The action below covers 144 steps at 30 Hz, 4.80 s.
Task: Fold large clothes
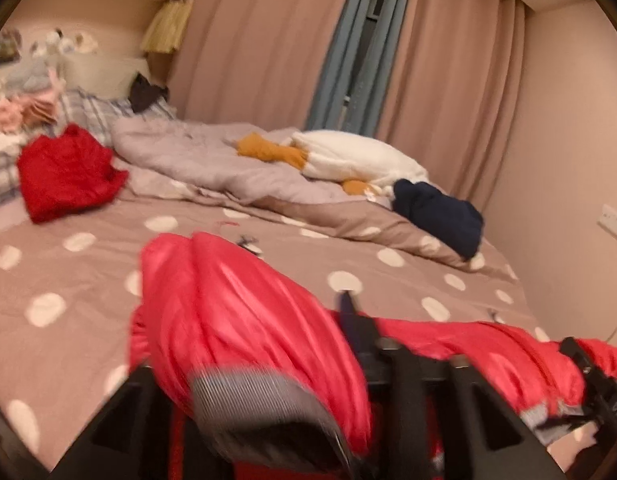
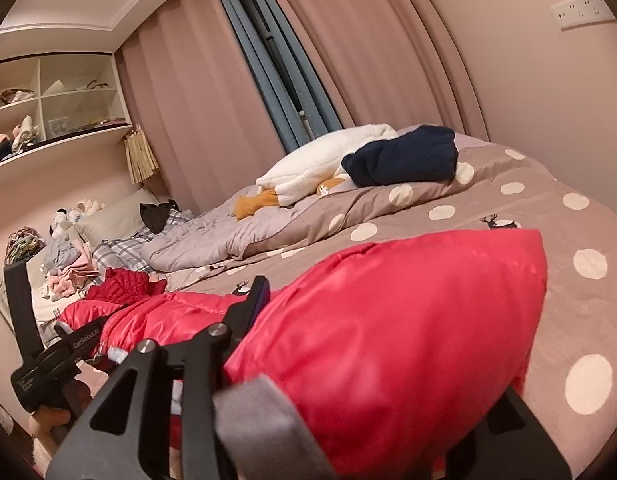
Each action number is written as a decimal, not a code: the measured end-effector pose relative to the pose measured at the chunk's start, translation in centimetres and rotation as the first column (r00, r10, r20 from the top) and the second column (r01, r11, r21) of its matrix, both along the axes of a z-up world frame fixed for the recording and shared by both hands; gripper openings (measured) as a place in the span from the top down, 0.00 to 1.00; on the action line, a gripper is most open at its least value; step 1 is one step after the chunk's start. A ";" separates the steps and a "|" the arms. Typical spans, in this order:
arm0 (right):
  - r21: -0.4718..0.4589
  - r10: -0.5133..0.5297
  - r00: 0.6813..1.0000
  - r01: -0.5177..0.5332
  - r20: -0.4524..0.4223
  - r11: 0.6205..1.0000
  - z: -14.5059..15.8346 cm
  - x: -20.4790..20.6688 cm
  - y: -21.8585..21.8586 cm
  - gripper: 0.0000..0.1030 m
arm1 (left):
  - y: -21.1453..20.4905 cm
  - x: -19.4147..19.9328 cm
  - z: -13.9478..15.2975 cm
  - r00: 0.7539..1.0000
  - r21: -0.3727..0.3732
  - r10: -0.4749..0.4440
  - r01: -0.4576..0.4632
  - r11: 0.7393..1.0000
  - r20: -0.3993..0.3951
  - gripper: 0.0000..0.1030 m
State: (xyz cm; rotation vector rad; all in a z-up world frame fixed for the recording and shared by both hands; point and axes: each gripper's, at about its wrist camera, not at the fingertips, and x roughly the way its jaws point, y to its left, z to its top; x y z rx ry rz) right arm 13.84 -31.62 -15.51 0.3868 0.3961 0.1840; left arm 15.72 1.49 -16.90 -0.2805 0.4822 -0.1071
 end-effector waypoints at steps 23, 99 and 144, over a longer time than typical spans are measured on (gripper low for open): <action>-0.026 -0.103 0.990 0.106 0.097 0.994 1.8 -0.3 0.5 0.00 | 2.4 -2.8 2.2 0.985 -0.032 0.095 -0.092 0.995 0.146 0.01; -0.094 -0.136 0.968 0.119 -0.211 0.988 -10.3 9.6 -0.8 0.00 | 1.3 7.2 -9.4 0.984 -0.051 0.098 -0.107 0.993 -0.146 0.01; -0.092 -0.136 0.969 0.119 -0.207 0.989 -10.4 9.4 -0.7 0.00 | 1.3 7.1 -9.6 0.985 -0.072 0.088 -0.099 0.992 -0.146 0.01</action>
